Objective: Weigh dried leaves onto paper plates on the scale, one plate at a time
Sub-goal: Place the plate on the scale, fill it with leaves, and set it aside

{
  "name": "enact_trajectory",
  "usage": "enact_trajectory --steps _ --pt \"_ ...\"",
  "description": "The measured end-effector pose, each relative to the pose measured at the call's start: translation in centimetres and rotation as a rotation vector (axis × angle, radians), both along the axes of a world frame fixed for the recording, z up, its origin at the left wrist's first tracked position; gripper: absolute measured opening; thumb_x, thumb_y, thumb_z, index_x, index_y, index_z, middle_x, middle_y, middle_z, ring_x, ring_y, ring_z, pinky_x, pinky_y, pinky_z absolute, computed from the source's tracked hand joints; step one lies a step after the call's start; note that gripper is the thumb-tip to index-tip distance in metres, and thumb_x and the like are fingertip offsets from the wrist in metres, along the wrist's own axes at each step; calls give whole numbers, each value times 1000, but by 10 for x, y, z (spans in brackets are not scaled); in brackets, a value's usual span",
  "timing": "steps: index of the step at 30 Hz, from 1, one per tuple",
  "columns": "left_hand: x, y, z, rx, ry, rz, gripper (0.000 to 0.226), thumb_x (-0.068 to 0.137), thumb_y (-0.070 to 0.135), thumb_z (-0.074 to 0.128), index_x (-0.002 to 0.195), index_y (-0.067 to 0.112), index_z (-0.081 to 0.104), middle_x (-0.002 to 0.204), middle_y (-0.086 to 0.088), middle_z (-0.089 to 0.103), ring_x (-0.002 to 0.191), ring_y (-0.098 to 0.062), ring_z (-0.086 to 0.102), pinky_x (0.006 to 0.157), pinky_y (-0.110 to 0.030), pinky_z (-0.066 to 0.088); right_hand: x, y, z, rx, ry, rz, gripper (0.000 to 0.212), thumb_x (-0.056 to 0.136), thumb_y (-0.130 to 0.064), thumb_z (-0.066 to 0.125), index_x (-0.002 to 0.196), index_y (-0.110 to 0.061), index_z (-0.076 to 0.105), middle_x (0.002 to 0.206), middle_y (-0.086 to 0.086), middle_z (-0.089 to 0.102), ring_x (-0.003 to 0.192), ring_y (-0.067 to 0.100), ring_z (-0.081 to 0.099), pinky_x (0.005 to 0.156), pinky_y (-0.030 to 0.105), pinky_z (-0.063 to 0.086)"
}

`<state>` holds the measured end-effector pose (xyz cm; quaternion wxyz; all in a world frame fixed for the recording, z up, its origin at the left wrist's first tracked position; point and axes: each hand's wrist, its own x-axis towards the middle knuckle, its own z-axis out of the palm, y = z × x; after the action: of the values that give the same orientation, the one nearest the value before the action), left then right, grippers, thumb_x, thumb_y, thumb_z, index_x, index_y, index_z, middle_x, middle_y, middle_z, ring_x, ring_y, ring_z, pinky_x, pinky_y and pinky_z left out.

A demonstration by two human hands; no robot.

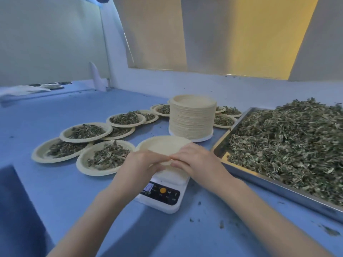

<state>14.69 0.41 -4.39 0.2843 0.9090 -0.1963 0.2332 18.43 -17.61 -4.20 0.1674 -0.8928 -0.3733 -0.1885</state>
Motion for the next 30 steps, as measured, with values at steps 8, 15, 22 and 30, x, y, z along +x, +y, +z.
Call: enact_trajectory --steps 8,15,22,30 --pt "-5 2 -1 -185 51 29 16 84 15 69 94 26 75 74 32 63 73 22 52 69 1 34 -5 -7 -5 70 45 -9 31 95 -35 53 121 -24 64 108 -7 68 106 11 53 93 27 38" --pt "1 16 -12 -680 -68 268 23 91 18 59 83 38 67 83 24 70 84 2 64 78 -17 47 -1 -12 -2 204 62 -66 26 98 -29 48 113 -23 69 108 -11 68 105 9 56 94 31 42" --pt "2 27 -37 -654 -138 501 15 92 14 56 92 23 68 84 18 63 80 3 57 69 0 37 3 -13 -11 283 50 -103 24 97 -25 51 108 -20 71 105 -12 69 100 1 53 88 18 37" --pt "-2 32 -41 -627 -83 526 16 89 11 56 89 22 67 84 7 64 73 -4 54 67 -5 37 4 -13 -15 253 50 -120 24 97 -27 50 108 -20 71 104 -13 68 98 1 52 86 19 36"
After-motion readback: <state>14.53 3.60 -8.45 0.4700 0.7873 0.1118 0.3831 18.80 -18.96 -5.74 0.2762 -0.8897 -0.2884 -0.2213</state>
